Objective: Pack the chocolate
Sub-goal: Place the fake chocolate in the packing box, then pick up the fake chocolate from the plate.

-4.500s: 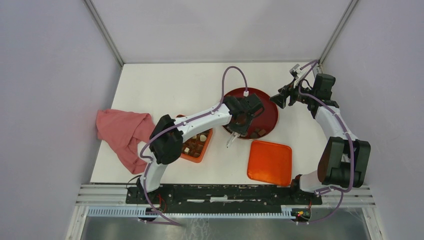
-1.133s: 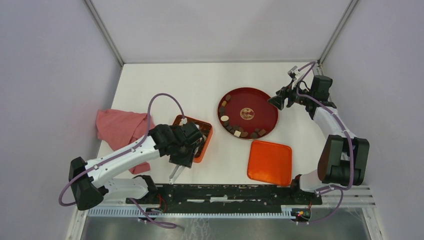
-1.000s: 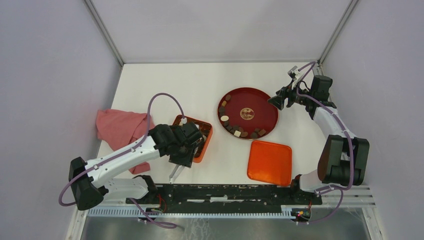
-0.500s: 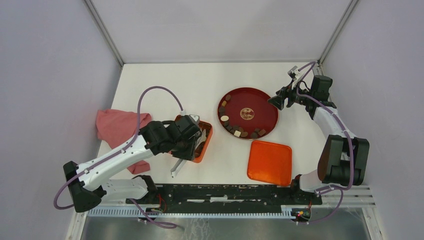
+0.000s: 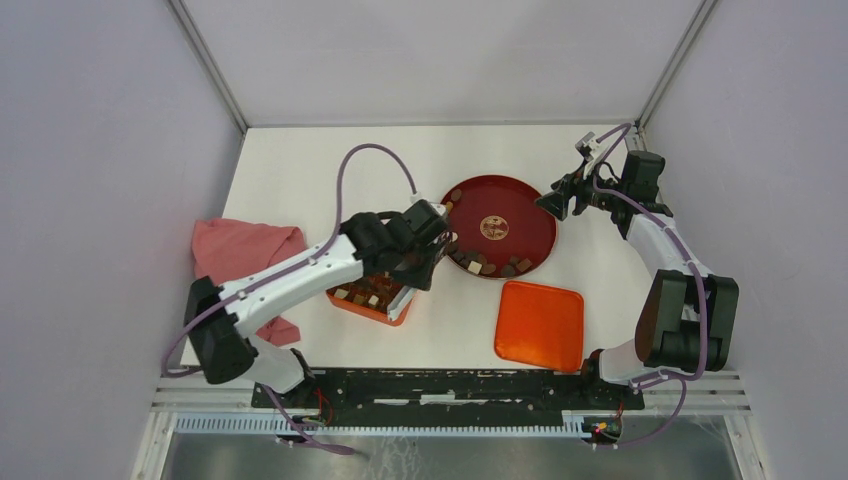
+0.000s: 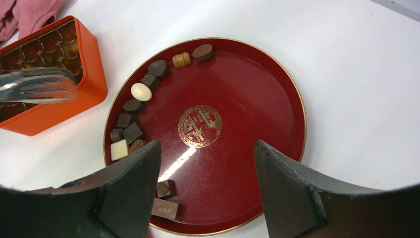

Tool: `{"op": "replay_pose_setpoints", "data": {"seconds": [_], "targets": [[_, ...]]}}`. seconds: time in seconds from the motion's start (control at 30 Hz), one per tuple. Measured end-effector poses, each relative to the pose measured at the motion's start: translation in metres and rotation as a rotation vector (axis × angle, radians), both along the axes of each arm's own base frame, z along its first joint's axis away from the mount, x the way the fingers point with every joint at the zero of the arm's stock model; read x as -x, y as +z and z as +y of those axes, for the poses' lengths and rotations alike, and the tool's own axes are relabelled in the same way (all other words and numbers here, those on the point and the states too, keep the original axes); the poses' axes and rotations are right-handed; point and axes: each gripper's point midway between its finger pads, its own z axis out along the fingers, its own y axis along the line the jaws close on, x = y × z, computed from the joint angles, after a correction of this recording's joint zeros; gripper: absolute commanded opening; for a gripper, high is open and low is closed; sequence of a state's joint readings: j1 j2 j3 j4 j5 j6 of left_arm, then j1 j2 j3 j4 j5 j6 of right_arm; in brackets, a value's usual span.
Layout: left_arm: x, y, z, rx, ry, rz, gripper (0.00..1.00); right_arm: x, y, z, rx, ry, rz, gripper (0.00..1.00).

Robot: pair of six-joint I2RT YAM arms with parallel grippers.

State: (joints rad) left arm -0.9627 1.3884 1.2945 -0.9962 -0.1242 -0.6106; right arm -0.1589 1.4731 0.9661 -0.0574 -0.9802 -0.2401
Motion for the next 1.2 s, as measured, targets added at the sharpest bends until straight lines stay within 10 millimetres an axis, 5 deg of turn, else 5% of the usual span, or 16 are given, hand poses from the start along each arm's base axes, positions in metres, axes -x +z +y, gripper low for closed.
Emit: {"op": "replay_pose_setpoints", "data": {"seconds": [0.2, 0.47, 1.2], "targets": [[-0.034, -0.025, -0.026, -0.100, -0.086, 0.015, 0.38, 0.001, 0.001, 0.001, -0.006, 0.009, -0.001, 0.74], [-0.069, -0.031, -0.043, -0.084, -0.155, 0.043, 0.38, 0.001, 0.001, 0.002, -0.007, 0.012, -0.001, 0.74], [-0.053, -0.063, -0.052, -0.121, -0.241, 0.162, 0.44, 0.001, 0.001, 0.002, -0.007, 0.012, -0.002, 0.74]]}}
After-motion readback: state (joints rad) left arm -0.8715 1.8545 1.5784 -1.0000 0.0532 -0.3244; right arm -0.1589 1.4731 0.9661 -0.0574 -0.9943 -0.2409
